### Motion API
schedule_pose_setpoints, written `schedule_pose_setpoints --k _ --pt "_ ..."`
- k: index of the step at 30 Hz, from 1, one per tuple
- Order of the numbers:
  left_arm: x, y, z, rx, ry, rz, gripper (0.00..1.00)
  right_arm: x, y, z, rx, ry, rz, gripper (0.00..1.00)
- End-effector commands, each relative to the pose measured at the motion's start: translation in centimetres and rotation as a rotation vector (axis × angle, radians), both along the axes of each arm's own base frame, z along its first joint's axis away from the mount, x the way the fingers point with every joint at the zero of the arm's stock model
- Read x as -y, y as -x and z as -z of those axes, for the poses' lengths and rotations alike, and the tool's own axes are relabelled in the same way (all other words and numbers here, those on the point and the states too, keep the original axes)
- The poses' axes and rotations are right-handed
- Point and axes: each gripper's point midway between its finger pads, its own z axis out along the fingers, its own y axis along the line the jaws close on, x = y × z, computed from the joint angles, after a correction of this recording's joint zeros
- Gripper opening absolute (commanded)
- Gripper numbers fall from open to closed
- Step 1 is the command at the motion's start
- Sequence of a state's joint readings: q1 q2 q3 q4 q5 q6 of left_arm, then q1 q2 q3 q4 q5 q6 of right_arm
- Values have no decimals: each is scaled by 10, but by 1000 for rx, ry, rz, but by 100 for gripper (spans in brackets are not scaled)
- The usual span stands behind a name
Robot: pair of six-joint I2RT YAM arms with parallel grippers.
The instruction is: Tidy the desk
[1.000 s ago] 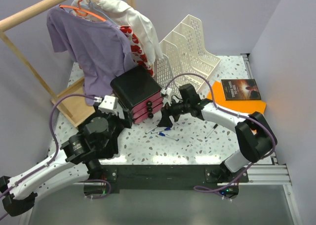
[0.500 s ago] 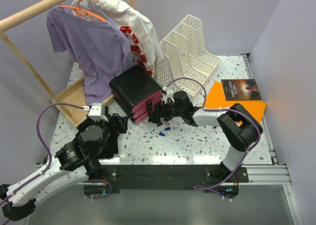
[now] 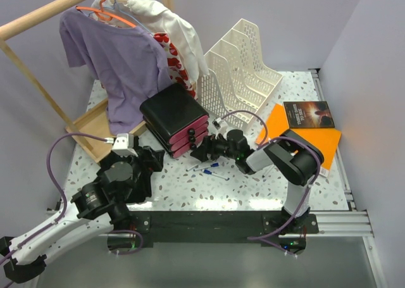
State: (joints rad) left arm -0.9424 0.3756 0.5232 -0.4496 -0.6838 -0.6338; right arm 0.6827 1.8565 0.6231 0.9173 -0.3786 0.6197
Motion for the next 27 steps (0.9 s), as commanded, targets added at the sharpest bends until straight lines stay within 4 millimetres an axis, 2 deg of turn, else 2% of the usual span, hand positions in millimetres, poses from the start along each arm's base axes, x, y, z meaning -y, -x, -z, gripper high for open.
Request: schedule_pose_setpoints --k 1,6,10,15,21,27 --pt "3 -5 -5 10 37 -22 95 -13 -28 -21 97 -88 69 78" --pt "4 -5 -2 2 36 -18 94 -15 -34 -19 77 -118 101 73" --pt "4 -4 0 -4 43 -17 94 -17 -35 -18 66 -148 116 65" --pt "4 -2 2 -9 49 -13 94 -13 -35 -9 48 -131 131 45" --pt "2 -1 2 -9 56 -15 94 -12 -30 -11 40 -141 122 23" --pt "2 1 4 -15 59 -9 94 -6 -22 -13 29 -133 107 16"
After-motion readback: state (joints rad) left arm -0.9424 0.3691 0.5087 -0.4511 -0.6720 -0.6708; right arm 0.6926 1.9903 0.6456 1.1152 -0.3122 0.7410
